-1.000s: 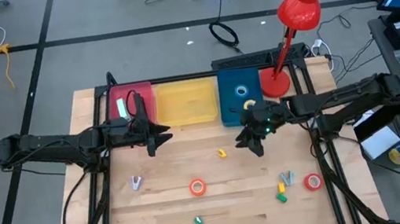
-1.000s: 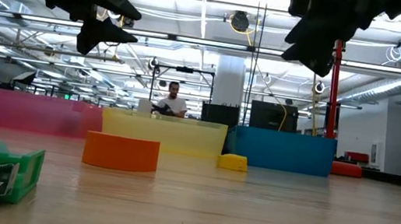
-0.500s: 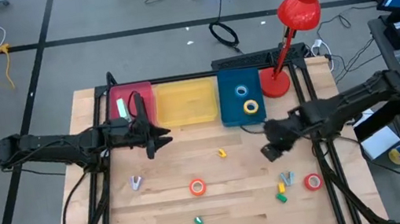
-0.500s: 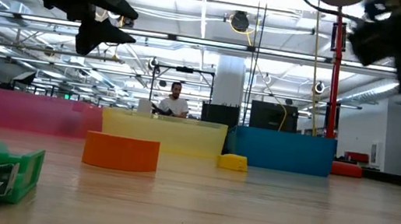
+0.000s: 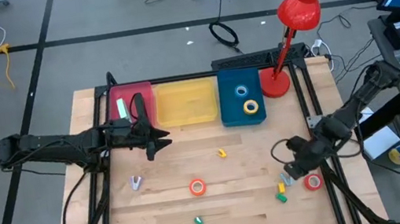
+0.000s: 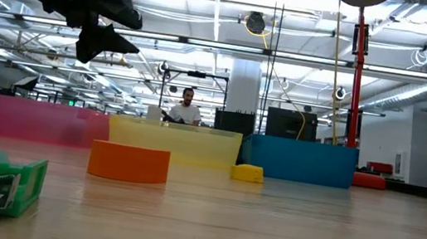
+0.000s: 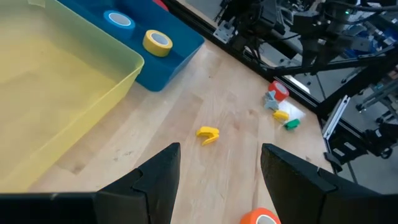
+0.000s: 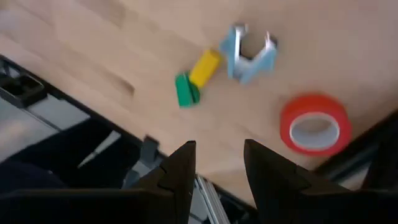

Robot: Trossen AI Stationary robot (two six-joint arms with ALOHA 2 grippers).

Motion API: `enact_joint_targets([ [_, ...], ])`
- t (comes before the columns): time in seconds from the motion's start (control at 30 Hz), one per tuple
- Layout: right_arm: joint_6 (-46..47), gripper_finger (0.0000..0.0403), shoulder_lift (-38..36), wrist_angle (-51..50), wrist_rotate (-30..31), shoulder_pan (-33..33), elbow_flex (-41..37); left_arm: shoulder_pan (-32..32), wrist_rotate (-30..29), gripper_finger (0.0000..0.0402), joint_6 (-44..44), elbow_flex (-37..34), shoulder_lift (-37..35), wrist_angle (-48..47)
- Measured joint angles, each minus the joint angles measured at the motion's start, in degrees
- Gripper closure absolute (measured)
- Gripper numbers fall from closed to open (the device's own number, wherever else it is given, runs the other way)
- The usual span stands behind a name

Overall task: Pick and place Stapler, Stapler remover, tape
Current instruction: Put the red tape into the blue bin

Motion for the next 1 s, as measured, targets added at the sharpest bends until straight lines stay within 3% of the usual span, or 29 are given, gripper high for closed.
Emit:
enact_joint_targets([
  [0.53, 27.61, 0.0275, 3.57, -3.26, 0.00, 14.53, 0.00, 0.00, -0.27, 0.0179, 0.12, 0.00, 0.00, 0.14],
  [1.0, 27.74, 0.0275, 12.17, -3.35, 0.00, 15.08, -0.33, 0.00, -0.37, 0.0179, 0.13, 0.00, 0.00, 2.44],
])
